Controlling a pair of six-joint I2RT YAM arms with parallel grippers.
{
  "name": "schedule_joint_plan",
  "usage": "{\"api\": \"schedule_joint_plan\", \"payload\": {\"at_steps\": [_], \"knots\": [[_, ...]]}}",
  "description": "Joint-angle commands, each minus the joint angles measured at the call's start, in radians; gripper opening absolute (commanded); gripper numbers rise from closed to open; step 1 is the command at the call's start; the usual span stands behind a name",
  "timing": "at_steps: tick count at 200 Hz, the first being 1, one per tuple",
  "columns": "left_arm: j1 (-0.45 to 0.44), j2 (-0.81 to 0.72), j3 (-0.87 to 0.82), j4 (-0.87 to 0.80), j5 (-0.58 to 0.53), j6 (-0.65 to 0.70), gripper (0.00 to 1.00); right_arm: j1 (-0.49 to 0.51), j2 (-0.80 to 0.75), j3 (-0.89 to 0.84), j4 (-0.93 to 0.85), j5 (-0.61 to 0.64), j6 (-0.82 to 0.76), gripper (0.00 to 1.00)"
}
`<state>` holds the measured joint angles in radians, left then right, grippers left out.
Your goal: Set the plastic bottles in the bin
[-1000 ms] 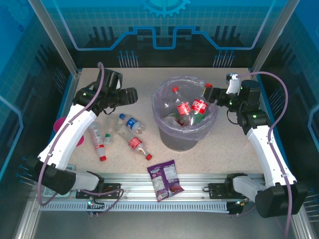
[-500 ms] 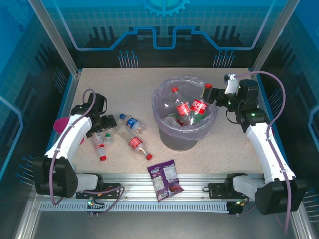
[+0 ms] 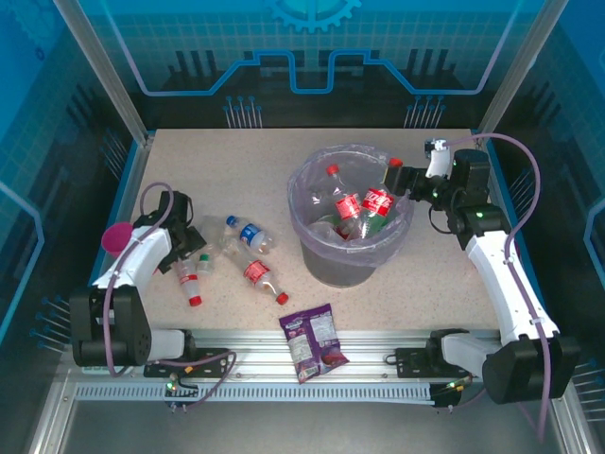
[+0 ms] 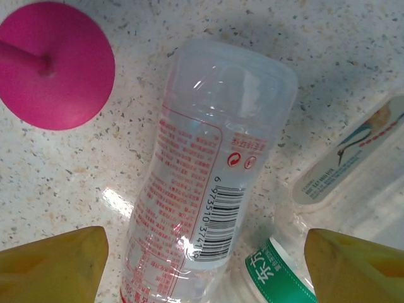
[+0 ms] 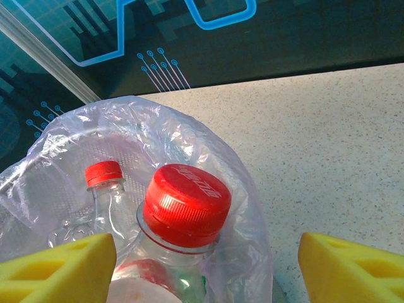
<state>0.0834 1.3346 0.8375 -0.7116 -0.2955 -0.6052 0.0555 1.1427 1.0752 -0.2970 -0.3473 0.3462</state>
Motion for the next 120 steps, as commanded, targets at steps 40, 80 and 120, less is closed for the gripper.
{"api": "schedule_joint_plan", "payload": {"at_steps": [40, 80, 120], "knots": [[0.012, 0.052, -0.047, 0.069, -0.026, -0.045, 0.8, -0.024, 0.006, 0.029, -0.008, -0.019, -0.026, 0.77], [0.015, 0.101, -0.072, 0.116, 0.007, -0.056, 0.79, -0.026, 0.009, 0.029, -0.009, -0.018, -0.027, 0.77], [0.014, 0.134, -0.084, 0.157, 0.049, -0.076, 0.67, -0.028, 0.004, 0.028, -0.017, -0.012, -0.03, 0.77]]}}
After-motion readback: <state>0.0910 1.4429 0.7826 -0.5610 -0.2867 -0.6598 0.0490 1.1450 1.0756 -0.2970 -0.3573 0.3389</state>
